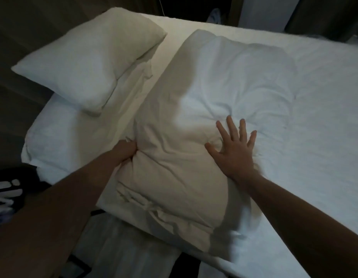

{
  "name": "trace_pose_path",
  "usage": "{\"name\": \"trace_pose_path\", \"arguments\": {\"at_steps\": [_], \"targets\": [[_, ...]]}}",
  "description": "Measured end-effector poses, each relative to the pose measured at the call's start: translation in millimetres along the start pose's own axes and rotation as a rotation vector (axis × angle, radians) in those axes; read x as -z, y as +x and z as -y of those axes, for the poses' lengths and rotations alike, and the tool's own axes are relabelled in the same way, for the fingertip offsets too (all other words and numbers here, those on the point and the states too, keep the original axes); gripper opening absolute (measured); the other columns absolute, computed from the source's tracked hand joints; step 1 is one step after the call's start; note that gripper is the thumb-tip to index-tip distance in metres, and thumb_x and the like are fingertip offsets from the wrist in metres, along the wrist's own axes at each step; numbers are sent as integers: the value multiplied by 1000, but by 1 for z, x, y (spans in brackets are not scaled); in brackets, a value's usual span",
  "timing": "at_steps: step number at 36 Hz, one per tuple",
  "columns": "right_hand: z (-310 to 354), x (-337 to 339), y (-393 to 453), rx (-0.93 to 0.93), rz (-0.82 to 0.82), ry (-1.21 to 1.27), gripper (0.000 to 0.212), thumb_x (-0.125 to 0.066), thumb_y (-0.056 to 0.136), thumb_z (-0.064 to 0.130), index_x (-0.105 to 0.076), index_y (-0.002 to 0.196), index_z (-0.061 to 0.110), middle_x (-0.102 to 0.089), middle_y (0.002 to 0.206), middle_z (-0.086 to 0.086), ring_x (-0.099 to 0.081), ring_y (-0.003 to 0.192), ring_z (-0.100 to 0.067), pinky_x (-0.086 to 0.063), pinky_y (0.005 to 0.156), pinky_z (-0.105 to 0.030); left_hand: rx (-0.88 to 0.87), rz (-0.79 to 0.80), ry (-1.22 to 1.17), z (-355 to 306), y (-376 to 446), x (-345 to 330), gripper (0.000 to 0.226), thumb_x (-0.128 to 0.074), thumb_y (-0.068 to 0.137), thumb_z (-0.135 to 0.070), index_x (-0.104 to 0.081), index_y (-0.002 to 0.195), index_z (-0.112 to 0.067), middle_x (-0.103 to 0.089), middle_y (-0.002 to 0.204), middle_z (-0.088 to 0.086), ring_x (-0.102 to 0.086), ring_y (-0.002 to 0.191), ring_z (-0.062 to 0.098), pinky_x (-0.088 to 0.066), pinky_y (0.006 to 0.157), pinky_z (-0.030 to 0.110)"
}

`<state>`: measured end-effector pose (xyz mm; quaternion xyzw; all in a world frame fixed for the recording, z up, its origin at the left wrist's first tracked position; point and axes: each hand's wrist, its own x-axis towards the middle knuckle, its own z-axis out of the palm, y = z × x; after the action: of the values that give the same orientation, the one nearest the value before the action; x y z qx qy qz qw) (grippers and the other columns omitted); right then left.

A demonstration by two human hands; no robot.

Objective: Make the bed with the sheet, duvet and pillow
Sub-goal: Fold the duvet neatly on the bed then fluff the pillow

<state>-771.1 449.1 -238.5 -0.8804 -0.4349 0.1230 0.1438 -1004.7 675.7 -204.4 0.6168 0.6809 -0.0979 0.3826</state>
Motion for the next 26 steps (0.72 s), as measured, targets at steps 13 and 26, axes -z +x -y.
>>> {"name": "trace_pose_path", "arguments": {"at_steps": [13,26], "targets": [[-14,33,-21,12,-79,199,71,-44,90,68,-30,152,36,-12,165,6,-1,153,-21,-2,120,-56,-669,-76,411,9,-74,-45,93,-30,71,-91,17,143,-57,17,160,-23,6,151,18,-4,117,62],[-40,0,-192,-911,-17,1127,106,-68,69,76,-23,154,30,-38,153,2,-42,136,-21,-38,111,-43,-164,-77,5,43,-81,-31,147,-66,42,-94,-10,157,-22,-21,162,4,-29,145,23,-24,120,41]]}}
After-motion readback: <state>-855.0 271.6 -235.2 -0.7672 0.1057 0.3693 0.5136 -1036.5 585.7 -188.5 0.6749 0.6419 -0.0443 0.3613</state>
